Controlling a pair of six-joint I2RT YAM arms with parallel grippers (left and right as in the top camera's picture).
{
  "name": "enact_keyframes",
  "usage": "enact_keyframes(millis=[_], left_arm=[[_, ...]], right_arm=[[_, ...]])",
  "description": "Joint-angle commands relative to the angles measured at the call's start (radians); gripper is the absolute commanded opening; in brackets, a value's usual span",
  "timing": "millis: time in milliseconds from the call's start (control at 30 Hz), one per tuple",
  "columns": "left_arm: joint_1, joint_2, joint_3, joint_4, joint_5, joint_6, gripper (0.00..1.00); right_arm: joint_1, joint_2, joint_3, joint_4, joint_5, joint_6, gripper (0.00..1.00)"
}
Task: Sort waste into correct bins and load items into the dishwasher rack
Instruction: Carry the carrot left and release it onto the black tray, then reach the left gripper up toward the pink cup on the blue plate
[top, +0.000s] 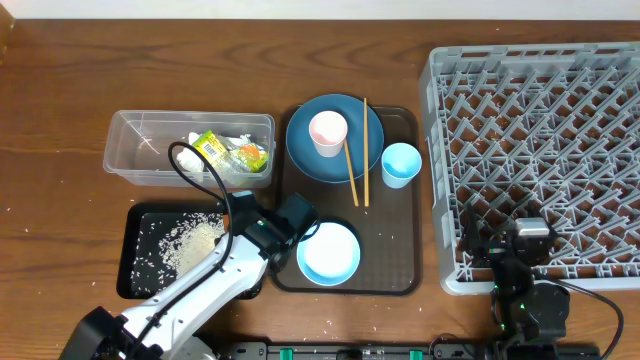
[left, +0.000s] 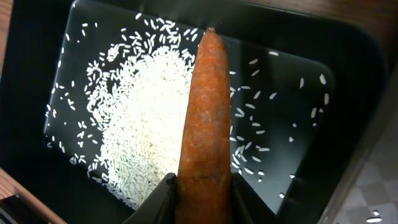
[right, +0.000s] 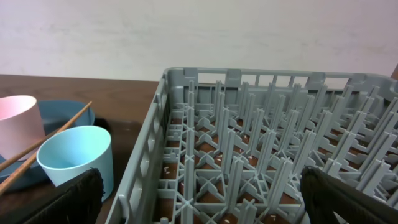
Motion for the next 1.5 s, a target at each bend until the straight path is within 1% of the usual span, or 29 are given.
enact_keyframes(millis=[0, 100, 233, 300, 533, 567, 633, 1033, 1100, 1167, 1300, 1467], left_arm=[[0.005, -0.006, -0.003, 0.002, -0.027, 0.002, 0.19], [0.005, -0.006, -0.003, 0.013, -0.013, 0.084, 0.19], [0.005, -0.006, -0.004, 0.038, 0.073, 0.193, 0.19], [0.005, -0.006, -0.004, 0.044, 0.092, 0.216, 0.19], [0.005, -0.006, -0.004, 0.050, 0.093, 0.219, 0.19], [0.005, -0.006, -0.004, 0.050, 0.093, 0.219, 0.31], [0.005, -0.006, -0.004, 0.051, 0.092, 0.219, 0.35], [0.005, -0.006, -0.004, 0.062, 0.093, 0.218, 0.35], [0.005, -0.006, -0.004, 0.062, 0.093, 0.218, 0.34], [0.005, -0.008, -0.003, 0.061, 0.092, 0.219, 0.30], [0.005, -0.021, 0.013, 0.057, 0.093, 0.230, 0.30], [0.005, -0.068, 0.082, 0.036, 0.109, 0.229, 0.28]], right_arm=[[-0.010, -0.005, -0.001, -0.003, 0.000, -0.004, 0.99], [-0.010, -0.005, -0.001, -0.003, 0.000, -0.004, 0.99], [-0.010, -0.005, -0.001, -0.003, 0.000, -0.004, 0.99], [-0.010, -0.005, -0.001, -0.003, 0.000, -0.004, 0.99], [-0.009, -0.005, -0.001, -0.003, 0.000, -0.004, 0.99], [-0.010, -0.005, -0.001, -0.003, 0.000, -0.004, 0.99], [-0.010, -0.005, -0.001, -0.003, 0.000, -0.004, 0.99], [-0.010, -0.005, -0.001, -0.003, 0.000, -0.004, 0.99], [-0.010, -0.005, -0.001, -0.003, 0.000, -0.004, 0.99], [-0.010, -0.005, -0.001, -0.003, 0.000, -0.004, 0.99], [-0.010, -0.005, -0.001, -0.003, 0.000, -0.004, 0.99], [-0.010, -0.005, -0.001, -0.003, 0.000, -0.004, 0.99]])
